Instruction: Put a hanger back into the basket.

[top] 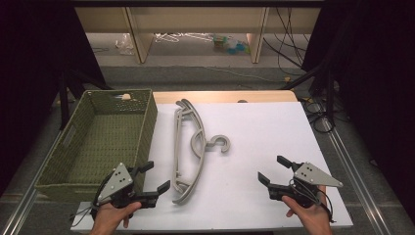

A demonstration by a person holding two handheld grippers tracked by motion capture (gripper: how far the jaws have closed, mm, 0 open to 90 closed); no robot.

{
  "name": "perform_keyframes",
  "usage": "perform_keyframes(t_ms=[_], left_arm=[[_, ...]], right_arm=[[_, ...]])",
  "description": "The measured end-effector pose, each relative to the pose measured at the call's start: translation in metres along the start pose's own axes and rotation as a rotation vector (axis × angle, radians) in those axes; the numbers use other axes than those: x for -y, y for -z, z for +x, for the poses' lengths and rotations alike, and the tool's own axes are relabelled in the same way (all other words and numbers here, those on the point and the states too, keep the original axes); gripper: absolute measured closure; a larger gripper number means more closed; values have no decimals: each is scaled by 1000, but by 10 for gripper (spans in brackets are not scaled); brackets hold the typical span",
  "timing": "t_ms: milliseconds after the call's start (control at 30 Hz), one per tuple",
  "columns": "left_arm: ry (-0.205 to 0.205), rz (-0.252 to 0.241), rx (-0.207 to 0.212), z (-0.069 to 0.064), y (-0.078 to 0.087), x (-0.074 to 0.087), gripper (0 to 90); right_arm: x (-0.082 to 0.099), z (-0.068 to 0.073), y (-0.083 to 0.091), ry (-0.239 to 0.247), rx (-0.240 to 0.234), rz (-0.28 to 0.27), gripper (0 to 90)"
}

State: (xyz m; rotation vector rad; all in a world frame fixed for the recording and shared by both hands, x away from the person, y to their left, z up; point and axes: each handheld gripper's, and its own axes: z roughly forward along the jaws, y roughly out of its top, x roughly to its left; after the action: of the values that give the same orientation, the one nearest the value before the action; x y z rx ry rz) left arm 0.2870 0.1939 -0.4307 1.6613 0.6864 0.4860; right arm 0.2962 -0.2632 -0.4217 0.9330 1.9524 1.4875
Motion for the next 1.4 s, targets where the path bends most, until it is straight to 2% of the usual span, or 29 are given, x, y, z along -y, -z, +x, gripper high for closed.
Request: perform_keyframes(t_ms=[200, 400, 433, 500, 533, 600, 633, 700, 733, 767, 833, 867, 900, 933, 967, 1000, 1033, 1067, 1200, 1233, 1267, 1300, 1367, 1400], left_arm=[[1, 2, -2, -1, 0, 0, 162], [-11, -20, -5, 0, -1, 0, 163], [-25, -5, -19, 0, 0, 0, 163], [-29, -8, -27, -2, 0, 0, 162], [-16, -3, -34, -3, -1, 0, 160], [-28, 2, -34, -3, -2, 0, 158], [-12, 6, -38, -4, -2, 0, 158], [-19, 17, -41, -4, -3, -1, 161], [-8, 15, -40, -4, -5, -1, 163], [3, 43, -55, -4, -8, -3, 169], [9, 53, -52, -4, -10, -3, 195], [15, 69, -51, -5, -14, -5, 195], [5, 88, -48, -6, -17, -6, 218], [17, 124, -37, -8, -26, -7, 218], [44, 140, -31, -10, -31, -7, 228], [44, 140, -31, -10, -31, -7, 240], [47, 173, -21, -12, -42, -7, 247], [47, 173, -21, -12, -42, -7, 257], [47, 253, -1, -15, -69, -12, 293], [47, 253, -1, -15, -69, -12, 304], [33, 274, 3, -15, -74, -13, 304], [43, 303, 13, -16, -86, -15, 315], [46, 322, 27, -15, -92, -15, 328], [99, 349, 45, -16, -103, -15, 331]], right_arm=[[0, 0, 0, 3, 0, 7, 162], [0, 0, -1, 1, -1, 7, 163], [0, 0, -1, 0, 0, 7, 164], [1, 0, -1, 0, -4, 8, 166], [1, 0, -1, 1, -4, 12, 167], [1, 0, -1, 3, -4, 15, 168], [1, 0, -1, 3, -4, 14, 168], [1, 0, -1, 3, -4, 19, 170], [1, 0, -1, 3, -1, 18, 171], [1, -1, -1, 3, 0, 16, 172], [1, -1, -1, -4, 3, 23, 174], [1, -1, -1, -4, 3, 23, 174], [1, -1, -1, 2, 13, 19, 176], [1, -2, -1, 0, 5, 18, 177], [1, -2, -2, 1, 1, 19, 177], [1, -2, -2, 1, 1, 19, 177], [2, -2, -2, 1, 5, 20, 178], [2, -2, -2, 1, 5, 20, 178], [2, -2, -3, -3, 0, 21, 181], [3, -2, -4, -4, -6, 16, 181], [3, -2, -4, -4, -6, 16, 181], [3, -3, -4, -3, 5, 34, 182], [3, -2, -4, -17, -1, 35, 183], [3, -2, -4, -12, -9, 38, 183]])
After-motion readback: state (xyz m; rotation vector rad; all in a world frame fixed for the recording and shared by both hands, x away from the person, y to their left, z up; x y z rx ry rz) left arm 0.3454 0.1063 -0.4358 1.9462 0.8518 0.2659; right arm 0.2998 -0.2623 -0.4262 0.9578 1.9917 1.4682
